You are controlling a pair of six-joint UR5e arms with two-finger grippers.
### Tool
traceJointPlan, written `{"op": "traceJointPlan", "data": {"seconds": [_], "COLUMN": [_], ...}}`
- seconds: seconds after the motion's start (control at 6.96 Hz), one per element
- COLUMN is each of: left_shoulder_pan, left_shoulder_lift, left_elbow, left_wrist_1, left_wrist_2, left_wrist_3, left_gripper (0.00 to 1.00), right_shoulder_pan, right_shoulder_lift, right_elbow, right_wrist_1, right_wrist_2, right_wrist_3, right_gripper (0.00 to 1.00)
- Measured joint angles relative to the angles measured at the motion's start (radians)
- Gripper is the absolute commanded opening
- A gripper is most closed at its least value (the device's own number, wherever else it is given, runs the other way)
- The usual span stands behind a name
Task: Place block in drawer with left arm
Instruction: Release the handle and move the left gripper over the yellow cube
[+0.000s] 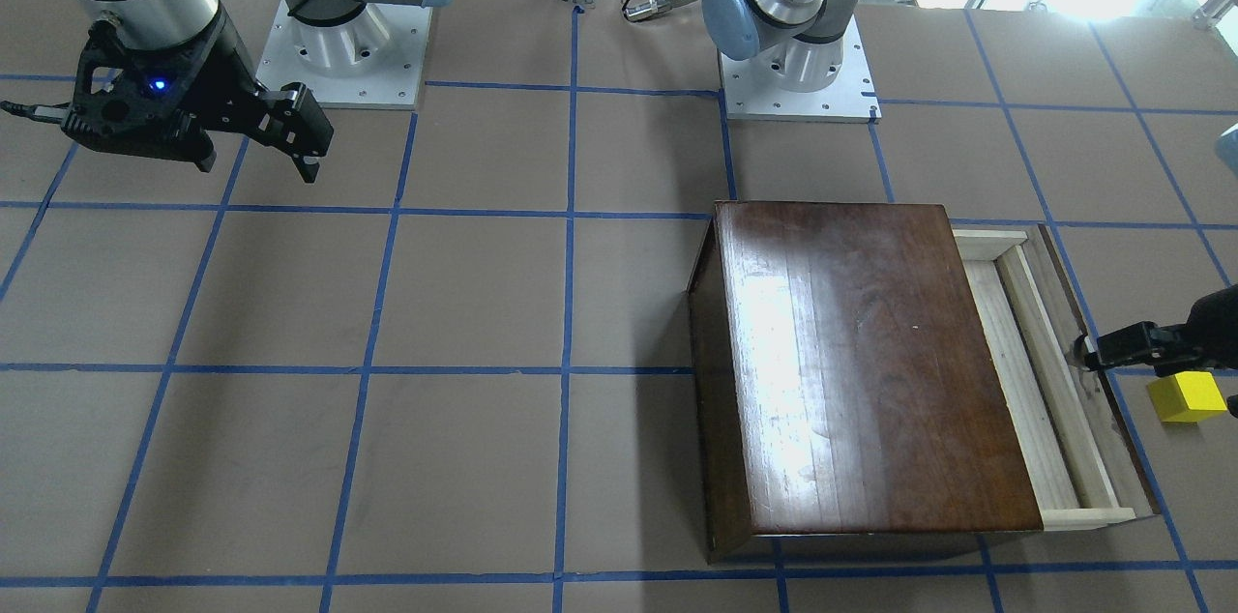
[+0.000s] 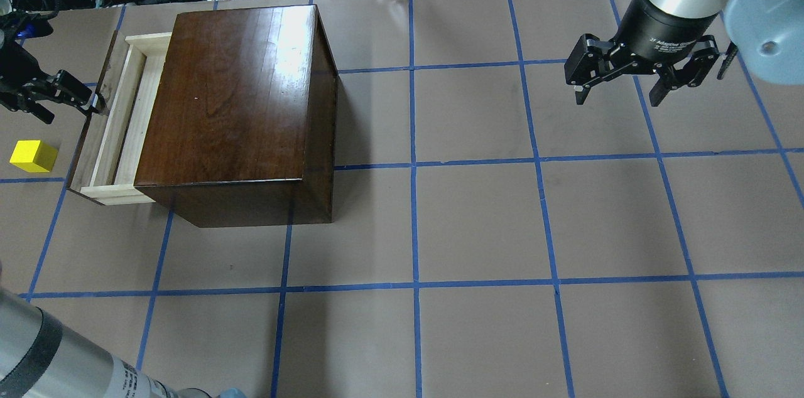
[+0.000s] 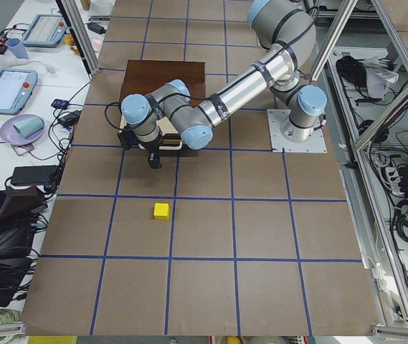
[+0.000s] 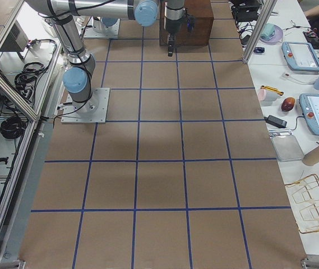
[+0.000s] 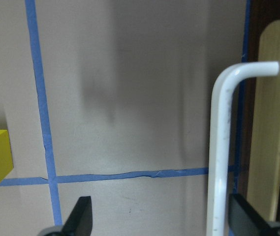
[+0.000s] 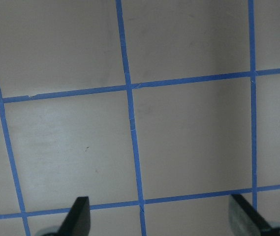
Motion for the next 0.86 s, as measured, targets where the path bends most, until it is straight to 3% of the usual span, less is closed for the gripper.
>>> {"op": "traceJointPlan", "data": {"seconds": [0.86], "left_shoulder_pan": [0.070], "left_shoulder_lift": [-0.116], "left_elbow": [0.173], "left_wrist_1": [0.004], "left_wrist_2": [0.046], "left_wrist_3": [0.071], "left_gripper": [1.00], "right_shoulder_pan": [0.000], "right_shoulder_lift": [0.000], "right_elbow": [0.000], "right_wrist_1": [0.000], "right_wrist_2": [0.000], "right_wrist_3": [0.000], "right_gripper": [1.00]}}
